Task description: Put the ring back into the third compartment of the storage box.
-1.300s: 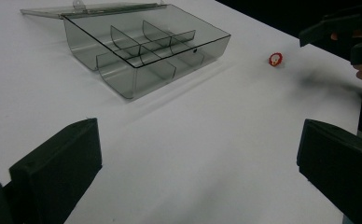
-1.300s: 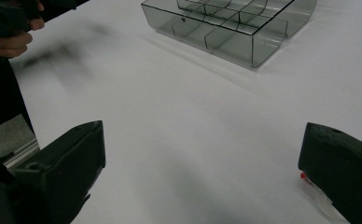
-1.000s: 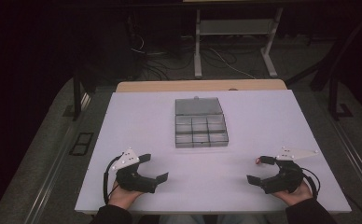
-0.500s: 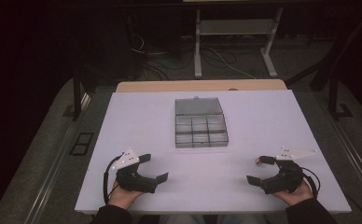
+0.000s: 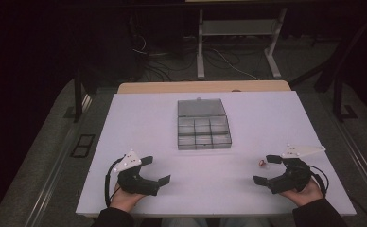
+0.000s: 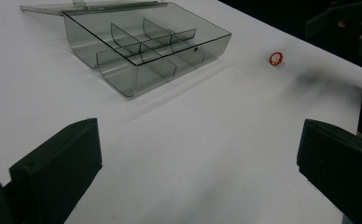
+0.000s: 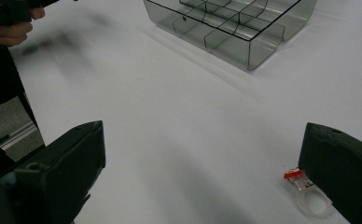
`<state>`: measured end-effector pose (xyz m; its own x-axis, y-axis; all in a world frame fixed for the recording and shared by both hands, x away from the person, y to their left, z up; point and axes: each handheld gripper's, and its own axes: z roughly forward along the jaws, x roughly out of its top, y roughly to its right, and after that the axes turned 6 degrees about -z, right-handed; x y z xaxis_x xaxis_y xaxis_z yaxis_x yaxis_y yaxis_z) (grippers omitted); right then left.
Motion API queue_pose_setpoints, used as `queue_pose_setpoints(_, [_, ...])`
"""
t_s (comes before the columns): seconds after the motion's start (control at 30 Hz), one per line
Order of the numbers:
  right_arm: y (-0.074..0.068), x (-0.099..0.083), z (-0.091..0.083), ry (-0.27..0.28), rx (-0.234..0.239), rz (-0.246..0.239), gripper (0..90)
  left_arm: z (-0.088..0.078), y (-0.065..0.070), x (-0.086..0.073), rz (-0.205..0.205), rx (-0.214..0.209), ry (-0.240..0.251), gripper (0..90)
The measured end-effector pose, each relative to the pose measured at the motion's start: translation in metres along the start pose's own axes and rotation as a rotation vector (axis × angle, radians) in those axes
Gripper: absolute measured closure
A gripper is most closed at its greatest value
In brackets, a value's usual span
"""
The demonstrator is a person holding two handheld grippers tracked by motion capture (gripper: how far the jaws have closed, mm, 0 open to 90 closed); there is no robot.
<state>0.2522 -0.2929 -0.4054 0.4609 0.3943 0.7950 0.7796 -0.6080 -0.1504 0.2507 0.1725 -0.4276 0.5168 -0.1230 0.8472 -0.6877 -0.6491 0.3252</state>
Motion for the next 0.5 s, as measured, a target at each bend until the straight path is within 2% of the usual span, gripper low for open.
queue_pose_setpoints(0.2, [0.003,0.003,-0.004,-0.006,-0.001,-0.001,0.0,0.0,0.0,0.0,-0.003,0.002,0.0,0.0])
queue_pose_setpoints(0.5, [0.011,0.005,-0.005,-0.051,-0.003,-0.001,0.0,0.0,0.0,0.0,-0.005,0.0,-0.001,0.0])
